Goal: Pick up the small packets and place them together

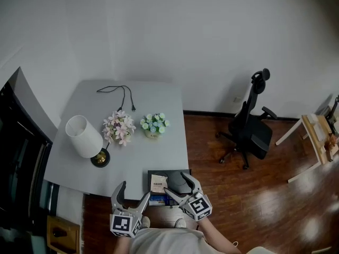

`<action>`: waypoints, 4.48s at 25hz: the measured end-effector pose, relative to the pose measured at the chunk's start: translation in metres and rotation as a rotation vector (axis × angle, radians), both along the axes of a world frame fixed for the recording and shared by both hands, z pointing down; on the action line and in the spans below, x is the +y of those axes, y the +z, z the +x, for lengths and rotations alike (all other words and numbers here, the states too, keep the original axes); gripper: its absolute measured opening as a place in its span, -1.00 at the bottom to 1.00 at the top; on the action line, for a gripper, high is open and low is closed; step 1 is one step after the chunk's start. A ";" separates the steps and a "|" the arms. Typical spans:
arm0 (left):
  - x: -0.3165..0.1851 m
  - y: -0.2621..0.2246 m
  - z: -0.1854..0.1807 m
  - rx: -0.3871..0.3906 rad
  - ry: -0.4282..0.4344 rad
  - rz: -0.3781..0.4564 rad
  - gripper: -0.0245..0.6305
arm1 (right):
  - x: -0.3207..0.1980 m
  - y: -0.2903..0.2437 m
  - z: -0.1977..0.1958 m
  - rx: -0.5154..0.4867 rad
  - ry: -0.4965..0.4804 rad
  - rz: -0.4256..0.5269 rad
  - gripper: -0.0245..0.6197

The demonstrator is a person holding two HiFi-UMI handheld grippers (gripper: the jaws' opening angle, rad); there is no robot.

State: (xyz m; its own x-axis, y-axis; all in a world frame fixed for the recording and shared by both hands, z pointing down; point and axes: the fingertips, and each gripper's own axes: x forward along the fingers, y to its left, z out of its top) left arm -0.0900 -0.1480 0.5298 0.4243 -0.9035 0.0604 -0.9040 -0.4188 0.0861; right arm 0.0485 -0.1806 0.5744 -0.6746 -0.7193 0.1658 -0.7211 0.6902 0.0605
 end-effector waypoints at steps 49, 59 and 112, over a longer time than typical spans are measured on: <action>0.019 0.001 -0.023 -0.022 -0.069 -0.011 0.25 | 0.070 0.230 -0.036 1.180 -0.626 -0.072 -0.79; 0.016 0.002 -0.024 -0.019 -0.066 -0.011 0.25 | 0.079 0.184 -0.031 0.924 -0.477 -0.155 -0.89; -0.007 -0.019 0.044 -0.040 0.106 0.032 0.19 | 0.011 -0.054 0.083 -0.116 0.197 0.047 0.03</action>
State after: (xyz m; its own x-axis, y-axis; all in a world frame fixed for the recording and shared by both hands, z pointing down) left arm -0.0459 -0.1552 0.5103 0.5153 -0.8555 0.0514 -0.8570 -0.5141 0.0358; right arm 0.1317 -0.1695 0.5204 -0.5332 -0.8440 0.0583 -0.8455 0.5340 -0.0018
